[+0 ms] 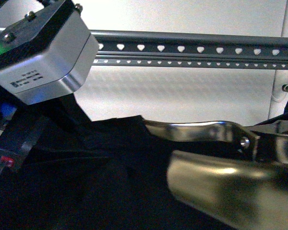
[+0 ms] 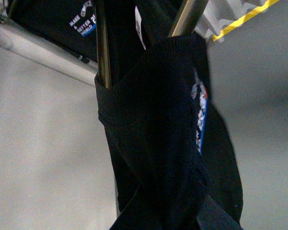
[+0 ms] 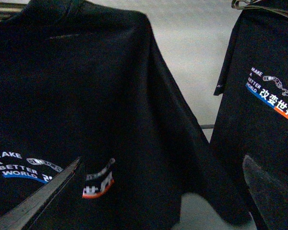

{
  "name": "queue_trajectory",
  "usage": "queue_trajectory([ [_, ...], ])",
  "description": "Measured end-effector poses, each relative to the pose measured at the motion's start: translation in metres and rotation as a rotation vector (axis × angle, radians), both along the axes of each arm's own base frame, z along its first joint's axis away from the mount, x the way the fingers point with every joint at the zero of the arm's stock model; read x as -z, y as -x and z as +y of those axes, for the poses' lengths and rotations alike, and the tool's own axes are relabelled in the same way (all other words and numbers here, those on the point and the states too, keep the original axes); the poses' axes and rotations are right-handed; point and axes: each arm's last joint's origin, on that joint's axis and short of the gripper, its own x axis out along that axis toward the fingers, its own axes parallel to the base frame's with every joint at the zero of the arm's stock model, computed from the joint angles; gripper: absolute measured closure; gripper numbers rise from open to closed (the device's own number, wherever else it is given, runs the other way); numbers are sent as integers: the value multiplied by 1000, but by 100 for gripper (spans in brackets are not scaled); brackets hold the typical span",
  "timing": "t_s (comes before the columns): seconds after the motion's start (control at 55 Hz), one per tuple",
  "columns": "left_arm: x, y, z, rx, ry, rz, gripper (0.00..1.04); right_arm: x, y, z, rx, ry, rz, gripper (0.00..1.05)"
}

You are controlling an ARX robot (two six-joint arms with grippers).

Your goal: Hang clothes on hanger

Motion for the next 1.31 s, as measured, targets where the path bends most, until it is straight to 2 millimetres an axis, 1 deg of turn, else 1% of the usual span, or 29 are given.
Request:
queue_trajectory([
  [0.218,2,1,0,7,-4,-5,101,0,0,0,0,0,0,7],
  [0.273,3,1,0,7,-5,-5,101,-1,-2,-2,-206,-14,88,7],
  [0.345,3,0,0,4,-6,-6,101,-11,-5,-8,-400,-9,151,7],
  [0.382,3,1,0,7,-5,-6,101,-16,-6,-11,-451,6,152,7],
  [0.436,3,1,0,9,-5,-7,101,-32,-10,-19,-553,77,130,7],
  [0.509,3,1,0,9,-6,-7,101,-50,-16,-23,-646,177,85,7],
  [0.527,3,1,0,8,-6,-7,101,-58,-20,-24,-667,228,62,7],
  [0.564,3,1,0,7,-6,-7,101,-65,-24,-25,-676,283,44,7],
  [0.582,3,0,1,4,-8,-8,101,-75,-31,-26,-681,351,24,7],
  [0.636,3,1,1,4,-8,-9,101,-91,-50,-29,-667,544,-24,7],
  [0.655,3,1,1,4,-8,-9,101,-97,-59,-30,-667,618,-28,7],
  [0.709,3,1,1,4,-8,-9,101,-103,-79,-31,-685,750,-34,7],
  [0.764,3,1,0,5,-8,-9,101,-102,-96,-29,-720,842,-30,7],
  [0.836,3,1,0,5,-8,-9,101,-99,-109,-26,-775,904,-9,7],
  [0.855,3,1,0,5,-8,-9,101,-98,-114,-24,-798,946,-7,7],
  [0.945,3,1,0,4,-10,-10,101,-95,-127,-17,-888,1024,12,7],
  [1.018,3,1,0,3,-11,-11,101,-95,-138,-12,-906,1085,3,7],
  [1.073,3,1,0,3,-11,-11,101,-98,-153,-4,-907,1155,-21,7],
  [1.109,3,1,0,3,-11,-11,101,-99,-159,-1,-904,1170,-27,8],
  [1.127,3,1,0,3,-11,-11,101,-100,-161,0,-903,1173,-29,9],
  [1.182,3,1,0,3,-11,-11,101,-101,-170,3,-905,1185,-35,16],
  [1.218,3,1,0,3,-11,-11,101,-101,-173,5,-906,1184,-30,20],
  [1.273,3,1,0,3,-11,-11,101,-101,-179,7,-909,1171,-21,29],
  [1.309,3,1,0,3,-11,-11,101,-101,-181,8,-911,1164,-20,32],
])
